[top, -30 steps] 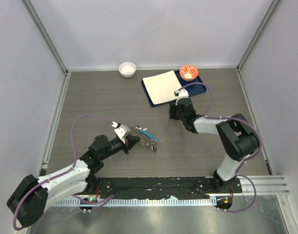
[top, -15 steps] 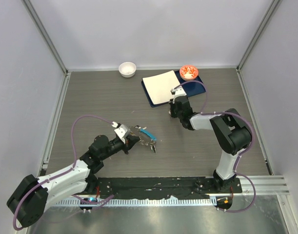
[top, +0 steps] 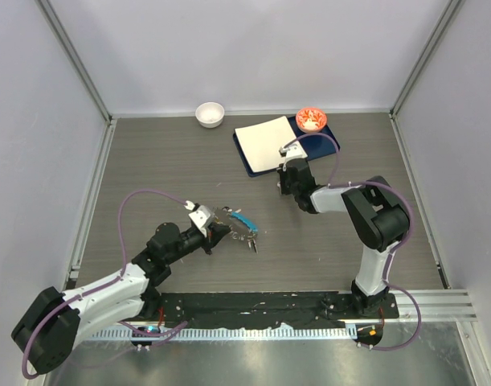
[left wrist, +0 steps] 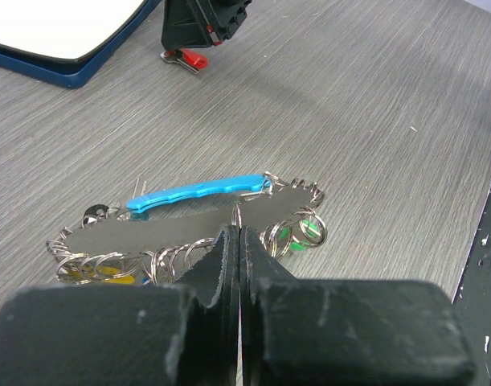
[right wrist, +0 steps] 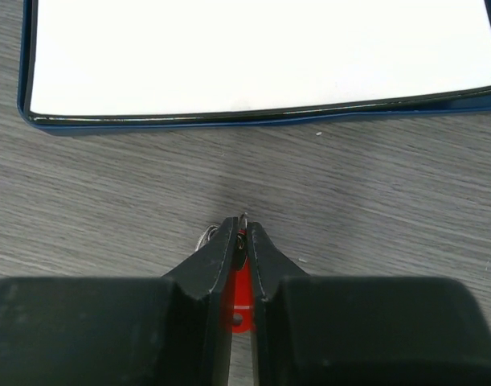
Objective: Put the keys on the keyring
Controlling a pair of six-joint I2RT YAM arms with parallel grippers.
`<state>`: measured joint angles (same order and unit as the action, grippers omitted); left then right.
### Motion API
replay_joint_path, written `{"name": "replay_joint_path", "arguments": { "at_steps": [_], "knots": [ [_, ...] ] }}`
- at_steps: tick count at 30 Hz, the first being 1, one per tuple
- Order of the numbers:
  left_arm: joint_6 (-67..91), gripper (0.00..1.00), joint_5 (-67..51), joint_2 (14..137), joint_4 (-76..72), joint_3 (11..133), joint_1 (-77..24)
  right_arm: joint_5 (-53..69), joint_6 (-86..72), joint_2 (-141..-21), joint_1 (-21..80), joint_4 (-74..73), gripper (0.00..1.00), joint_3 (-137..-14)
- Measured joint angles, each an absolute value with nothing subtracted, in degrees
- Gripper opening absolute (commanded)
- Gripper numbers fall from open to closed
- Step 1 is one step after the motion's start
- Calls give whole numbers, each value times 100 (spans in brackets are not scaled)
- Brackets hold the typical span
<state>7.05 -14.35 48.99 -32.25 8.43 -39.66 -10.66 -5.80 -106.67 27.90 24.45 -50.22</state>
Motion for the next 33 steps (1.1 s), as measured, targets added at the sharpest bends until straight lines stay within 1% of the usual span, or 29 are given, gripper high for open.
{"name": "replay_joint_path", "arguments": {
  "at_steps": [2, 3, 4, 14, 19, 26, 33],
  "knots": [
    [703, 0, -1435, 4901, -3225, 843, -3966, -1076, -552, -10689, 2788, 2482, 7, -5028],
    [703, 0, -1435, 4901, -3225, 843, -3966, -1083, -534, -10691, 2788, 2488, 2, -5028],
    [705, 0, -1435, 4901, -3225, 843, -3966, -1087, -517, -10691, 2788, 2493, 1, -5028],
    [672, 0, -1566, 4978, -3227, 843, -3962, -1057, -185, -10488, 2853, 2397, 1, -4899],
    [541, 0, -1865, 5011, -3251, 843, -3962, -967, 316, -9616, 3264, 2071, 1, -4530],
    [373, 0, -2580, 5258, -3424, 845, -3962, -587, 956, -7979, 4099, 1697, 1, -3988],
    [209, 0, -3358, 5638, -3452, 967, -3962, -185, 1363, -6737, 4727, 856, 1, -3653]
  ]
}}
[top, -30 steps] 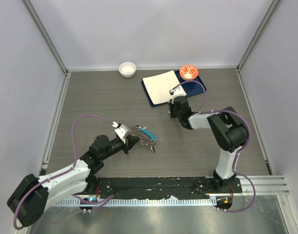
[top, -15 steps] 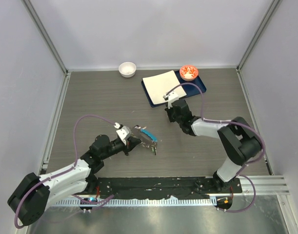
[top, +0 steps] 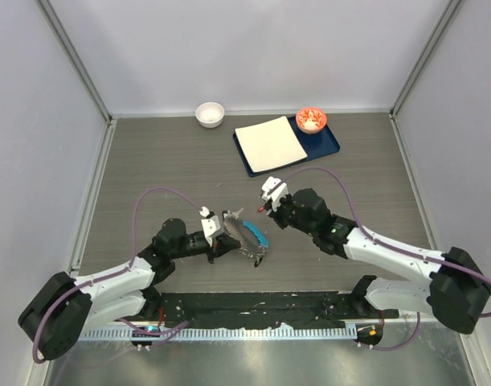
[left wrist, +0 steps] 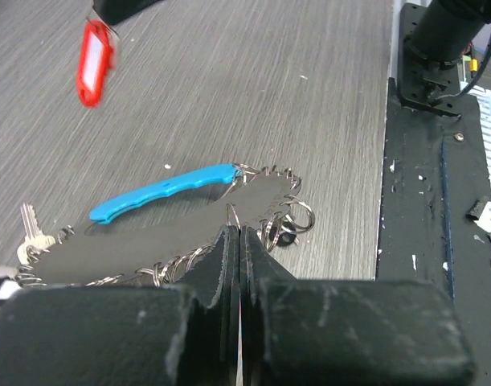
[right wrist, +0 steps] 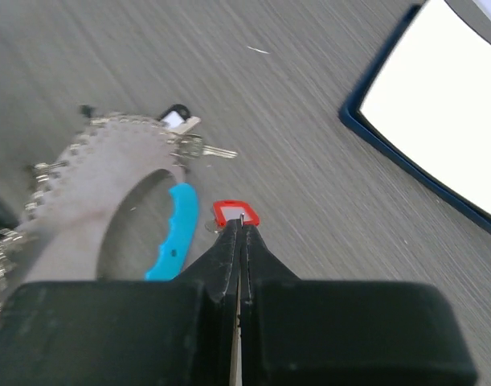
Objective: Put the keys on the keyring
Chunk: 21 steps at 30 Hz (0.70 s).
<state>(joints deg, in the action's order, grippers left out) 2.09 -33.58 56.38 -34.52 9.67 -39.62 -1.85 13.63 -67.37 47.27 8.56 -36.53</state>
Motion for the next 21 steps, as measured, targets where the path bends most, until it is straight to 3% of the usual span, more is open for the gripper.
{"name": "replay_joint_path", "arguments": {
  "at_steps": [10, 21],
  "knots": [
    [-226, 0, -4058, 5813, -3441, 1293, -3962, 491, 1769, -6047, 5579, 416, 1, -3319],
    [-539, 0, -4425, 5839, -3380, 1361, -3968, 858, 1968, -5749, 5771, 163, 1, -3033]
  ]
}}
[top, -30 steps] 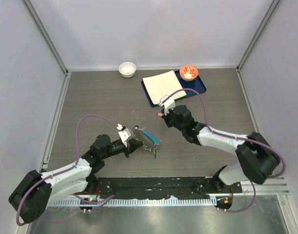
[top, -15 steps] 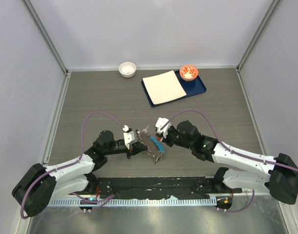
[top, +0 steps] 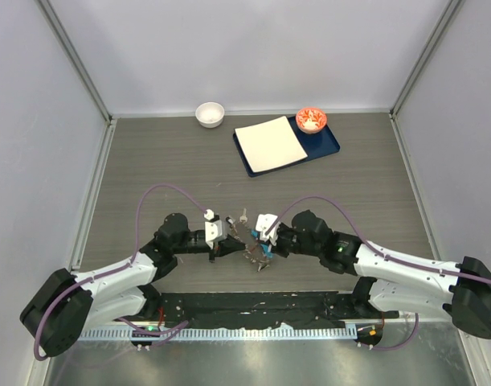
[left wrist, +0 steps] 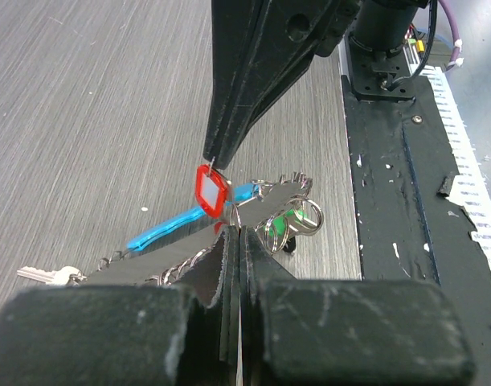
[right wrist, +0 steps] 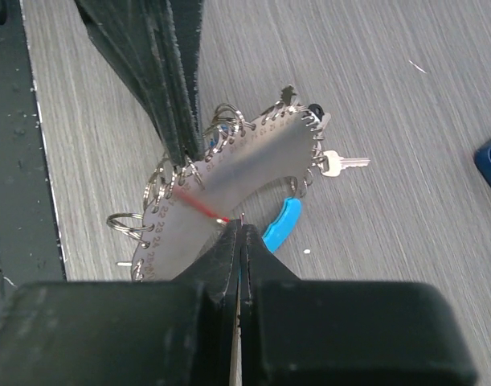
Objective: Put the keys on the keyring
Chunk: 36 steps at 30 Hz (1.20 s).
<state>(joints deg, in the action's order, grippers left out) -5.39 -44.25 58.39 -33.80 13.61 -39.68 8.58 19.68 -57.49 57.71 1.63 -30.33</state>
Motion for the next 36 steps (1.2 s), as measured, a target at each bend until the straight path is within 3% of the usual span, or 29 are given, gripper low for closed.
{"name": "replay_joint_path", "arguments": {
  "at_steps": [36],
  "knots": [
    [-626, 0, -4493, 5876, -3356, 1361, -4086, 1474, 2023, -5852, 5876, 167, 1, -3074]
  ]
}}
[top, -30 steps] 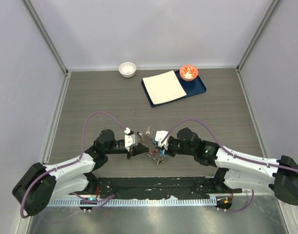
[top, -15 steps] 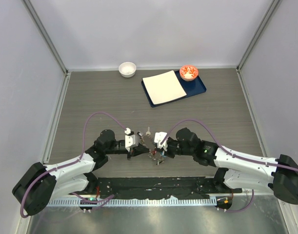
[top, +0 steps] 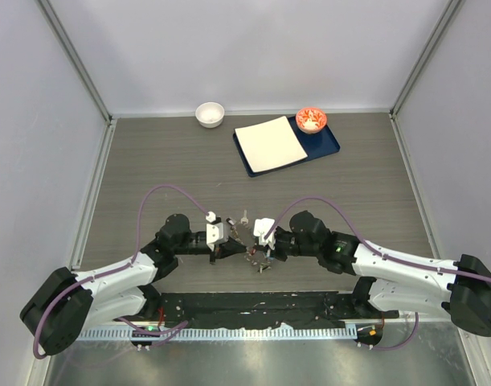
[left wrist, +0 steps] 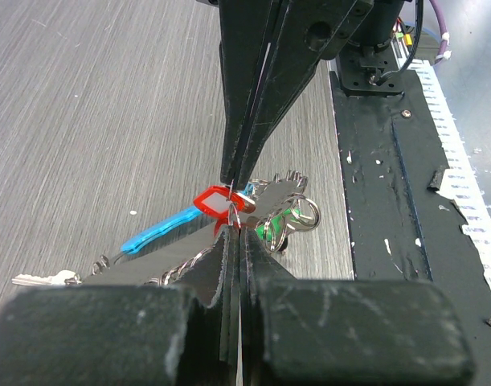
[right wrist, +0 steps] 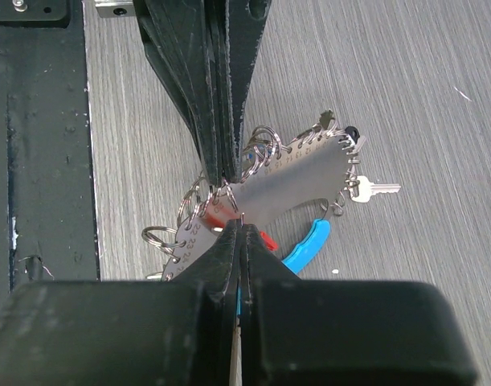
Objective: Put the keys on the keyring
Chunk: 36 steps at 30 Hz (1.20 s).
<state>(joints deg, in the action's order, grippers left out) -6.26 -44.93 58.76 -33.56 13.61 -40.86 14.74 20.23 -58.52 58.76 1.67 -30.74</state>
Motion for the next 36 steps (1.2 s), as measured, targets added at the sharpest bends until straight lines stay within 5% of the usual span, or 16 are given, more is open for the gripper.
{"name": "replay_joint_path", "arguments": {
  "at_steps": [36],
  "knots": [
    [-495, 0, -4574, 5900, -3253, 1361, -4086, 1721, 2088, -6051, 5913, 115, 1, -3245]
  ]
}}
